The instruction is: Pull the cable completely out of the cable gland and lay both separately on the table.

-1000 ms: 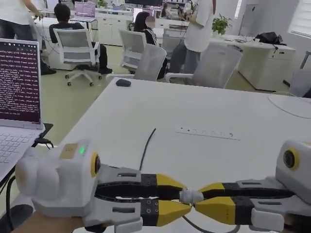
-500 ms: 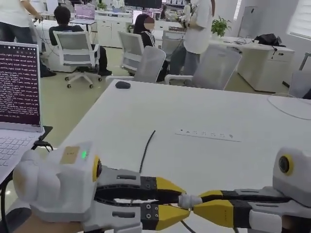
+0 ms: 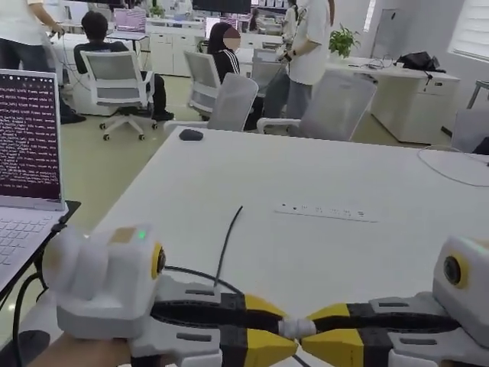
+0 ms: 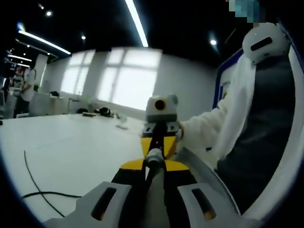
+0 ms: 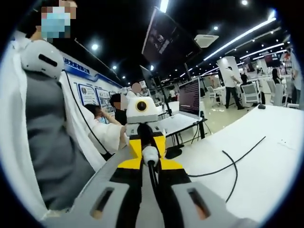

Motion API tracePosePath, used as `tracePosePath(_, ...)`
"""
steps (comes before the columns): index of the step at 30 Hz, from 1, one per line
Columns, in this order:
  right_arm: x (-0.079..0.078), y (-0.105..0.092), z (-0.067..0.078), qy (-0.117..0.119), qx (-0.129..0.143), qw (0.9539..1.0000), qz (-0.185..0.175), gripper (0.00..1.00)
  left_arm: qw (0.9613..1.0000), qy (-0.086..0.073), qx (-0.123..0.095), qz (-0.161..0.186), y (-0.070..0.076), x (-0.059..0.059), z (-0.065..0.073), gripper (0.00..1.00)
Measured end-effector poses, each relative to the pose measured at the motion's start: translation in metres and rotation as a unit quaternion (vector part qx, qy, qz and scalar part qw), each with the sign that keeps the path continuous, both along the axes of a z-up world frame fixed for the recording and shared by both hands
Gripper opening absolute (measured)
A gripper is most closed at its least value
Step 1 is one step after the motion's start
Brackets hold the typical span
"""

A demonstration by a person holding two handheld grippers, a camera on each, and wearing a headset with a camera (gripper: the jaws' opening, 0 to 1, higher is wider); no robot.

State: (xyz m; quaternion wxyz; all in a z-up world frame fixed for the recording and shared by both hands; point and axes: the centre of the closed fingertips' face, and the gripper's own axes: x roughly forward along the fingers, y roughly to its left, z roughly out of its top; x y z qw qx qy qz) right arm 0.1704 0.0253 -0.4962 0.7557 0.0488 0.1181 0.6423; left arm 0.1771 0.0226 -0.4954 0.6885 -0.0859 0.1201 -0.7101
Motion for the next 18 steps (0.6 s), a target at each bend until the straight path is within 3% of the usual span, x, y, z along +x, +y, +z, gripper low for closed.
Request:
tracePosePath(1,0.0005,0.0010,0.0022,-0.021,0.001,0.9998,0.003,0.08,0.9998,0.019,-0.001,-0.002,0.0009,0.0007,-0.0001,0.14)
tracePosePath(3,-0.0010,0.0017,0.0037,-0.033,-0.002,0.9994,0.007,0.09,0.9997,0.023,-0.005,-0.008,0.0017,0.0017,0.0014,0.14)
tracePosePath(5,-0.0009,0.0019,0.0049,-0.069,-0.011,0.9975,0.011,0.09,0.9996,0.024,-0.006,-0.009,0.0016,0.0017,0.0025,0.14)
tracePosePath(8,-0.0014,0.0022,0.0041,-0.122,-0.029,0.9920,0.015,0.09,0.9993,0.034,-0.003,-0.014,0.0012,0.0004,0.0017,0.14)
tracePosePath(9,-0.0016,0.0026,0.0035,-0.152,-0.038,0.9876,0.017,0.09,0.9990,0.043,-0.002,-0.016,0.0012,0.0002,0.0006,0.14)
tracePosePath(11,-0.0025,0.0030,0.0010,-0.175,-0.051,0.9830,0.021,0.09,0.9988,0.047,-0.001,-0.017,0.0011,0.0000,-0.0015,0.14)
tracePosePath(15,-0.0033,0.0032,0.0013,-0.166,-0.047,0.9848,0.022,0.10,0.9990,0.042,-0.003,-0.018,0.0008,-0.0013,-0.0010,0.14)
tracePosePath(16,-0.0024,0.0033,0.0017,-0.162,-0.044,0.9856,0.018,0.10,0.9995,0.029,-0.005,-0.015,0.0005,-0.0012,0.0007,0.14)
tracePosePath(17,-0.0010,0.0028,0.0022,-0.138,-0.038,0.9897,0.008,0.11,0.9998,0.013,-0.006,-0.012,0.0005,-0.0001,0.0021,0.14)
tracePosePath(18,-0.0011,0.0027,0.0043,-0.092,-0.022,0.9955,0.006,0.11,0.9998,-0.012,-0.013,-0.013,0.0003,-0.0004,0.0059,0.14)
